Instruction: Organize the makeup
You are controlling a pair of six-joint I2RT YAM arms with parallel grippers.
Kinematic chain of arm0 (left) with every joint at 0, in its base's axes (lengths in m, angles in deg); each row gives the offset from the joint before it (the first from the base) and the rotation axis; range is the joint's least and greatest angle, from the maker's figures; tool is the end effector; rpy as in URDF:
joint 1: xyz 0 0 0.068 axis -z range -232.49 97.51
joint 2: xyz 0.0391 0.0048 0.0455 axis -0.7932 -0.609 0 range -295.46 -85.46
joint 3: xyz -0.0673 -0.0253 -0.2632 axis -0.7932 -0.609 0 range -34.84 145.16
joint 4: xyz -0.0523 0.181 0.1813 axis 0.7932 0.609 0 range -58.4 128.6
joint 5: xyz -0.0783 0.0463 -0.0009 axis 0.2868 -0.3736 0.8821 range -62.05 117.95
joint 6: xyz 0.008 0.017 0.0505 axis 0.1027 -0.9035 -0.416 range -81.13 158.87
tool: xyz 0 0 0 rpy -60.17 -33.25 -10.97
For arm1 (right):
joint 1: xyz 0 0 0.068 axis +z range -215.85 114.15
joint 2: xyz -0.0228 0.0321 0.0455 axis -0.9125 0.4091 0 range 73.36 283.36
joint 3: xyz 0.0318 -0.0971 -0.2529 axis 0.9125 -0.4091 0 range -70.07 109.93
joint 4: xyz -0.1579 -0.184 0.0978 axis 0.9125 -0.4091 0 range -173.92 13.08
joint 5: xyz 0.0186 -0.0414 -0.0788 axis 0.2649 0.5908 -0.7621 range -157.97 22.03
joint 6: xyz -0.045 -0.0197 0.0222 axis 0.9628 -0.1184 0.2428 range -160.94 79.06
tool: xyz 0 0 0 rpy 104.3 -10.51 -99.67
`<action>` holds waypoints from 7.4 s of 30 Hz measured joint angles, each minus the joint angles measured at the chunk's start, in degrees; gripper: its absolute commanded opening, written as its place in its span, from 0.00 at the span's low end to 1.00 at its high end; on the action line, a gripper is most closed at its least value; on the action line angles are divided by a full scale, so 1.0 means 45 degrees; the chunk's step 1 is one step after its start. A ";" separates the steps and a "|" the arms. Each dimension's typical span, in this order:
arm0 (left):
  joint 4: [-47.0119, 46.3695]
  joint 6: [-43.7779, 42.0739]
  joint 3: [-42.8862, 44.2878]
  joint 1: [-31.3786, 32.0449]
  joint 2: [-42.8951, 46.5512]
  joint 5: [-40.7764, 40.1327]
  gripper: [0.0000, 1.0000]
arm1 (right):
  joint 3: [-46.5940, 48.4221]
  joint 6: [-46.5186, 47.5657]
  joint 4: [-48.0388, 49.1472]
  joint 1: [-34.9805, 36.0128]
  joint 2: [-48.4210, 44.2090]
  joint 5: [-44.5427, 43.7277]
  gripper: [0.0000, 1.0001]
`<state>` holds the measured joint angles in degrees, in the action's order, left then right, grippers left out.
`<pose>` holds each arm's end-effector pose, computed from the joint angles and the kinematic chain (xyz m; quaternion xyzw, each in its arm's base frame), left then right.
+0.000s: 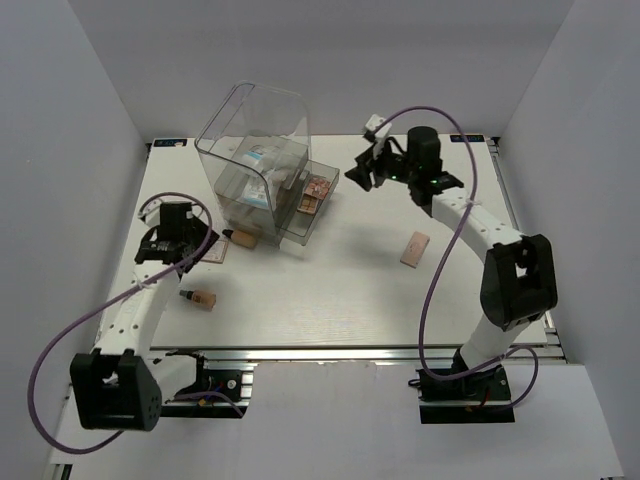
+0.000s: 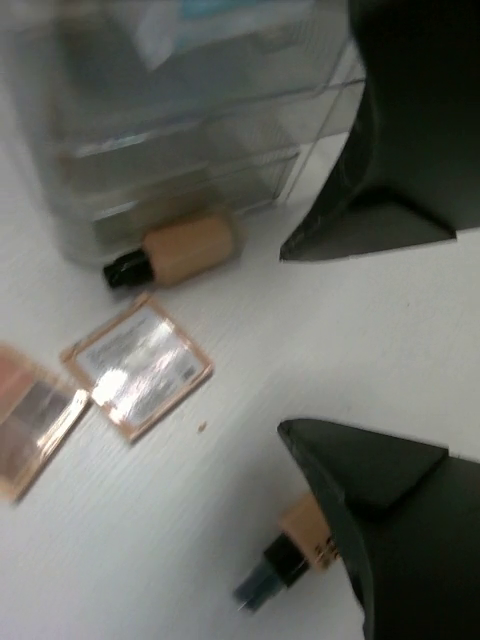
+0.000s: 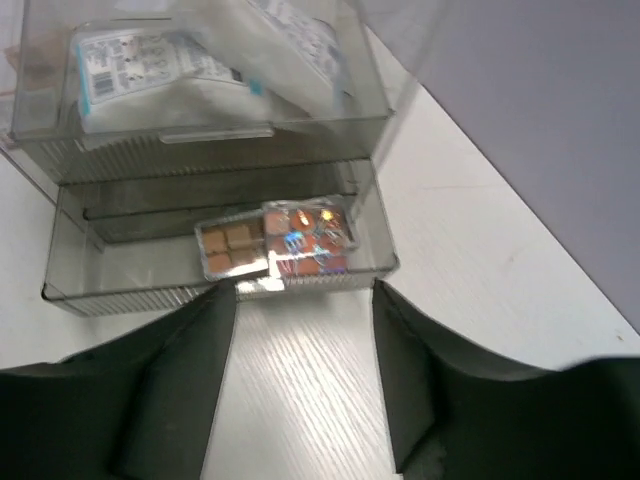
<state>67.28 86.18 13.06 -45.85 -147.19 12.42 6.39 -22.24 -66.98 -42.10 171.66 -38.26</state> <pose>0.2172 -0.0157 0.2634 -0.3670 0.8554 -0.0425 0.3631 0.3686 0.1816 0.3176 -0.4223 0.6413 0.2257 0.5996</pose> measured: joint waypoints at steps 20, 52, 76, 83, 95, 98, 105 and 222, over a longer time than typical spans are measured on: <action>0.0481 0.1239 0.3808 -0.3342 -0.8427 0.2652 0.93 | -0.3463 -0.0729 -0.3045 -0.2166 -0.2229 0.0345 0.89; 0.2953 0.1316 0.5474 -0.2992 -1.0545 0.1384 0.90 | -0.4284 -0.1734 -0.2453 -0.2633 -0.2642 0.0107 0.89; 0.0515 0.0544 0.2453 -0.2856 -0.4454 0.2273 0.03 | -0.4308 -0.1724 -0.2453 -0.2691 -0.2943 0.0248 0.89; -0.0690 -0.0364 0.0699 -0.1384 0.0656 0.2628 0.02 | -0.4308 -0.1355 -0.2594 -0.2696 -0.2948 0.0447 0.89; -0.1122 -0.2453 0.5042 0.6766 0.0185 0.1171 0.03 | -0.4206 -0.1015 -0.2943 -0.2871 -0.2948 0.0578 0.89; -0.0801 -0.3672 0.7480 0.7888 -0.2055 0.0466 0.03 | -0.4201 -0.1010 -0.2958 -0.2875 -0.2977 0.0549 0.89; 0.0981 -0.6693 1.3163 0.8514 -0.8306 -0.1389 0.03 | -0.4454 -0.1025 -0.2963 -0.3162 -0.3774 0.0015 0.89; -0.0087 0.2404 0.1273 -0.3109 -0.3682 0.2929 0.98 | 0.4041 -1.1861 -0.2725 0.1166 0.4085 -0.1137 0.89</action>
<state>66.89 97.00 18.78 -59.84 -163.76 25.60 24.58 -75.61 -79.24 -36.86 190.04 -43.37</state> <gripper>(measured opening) 0.983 0.894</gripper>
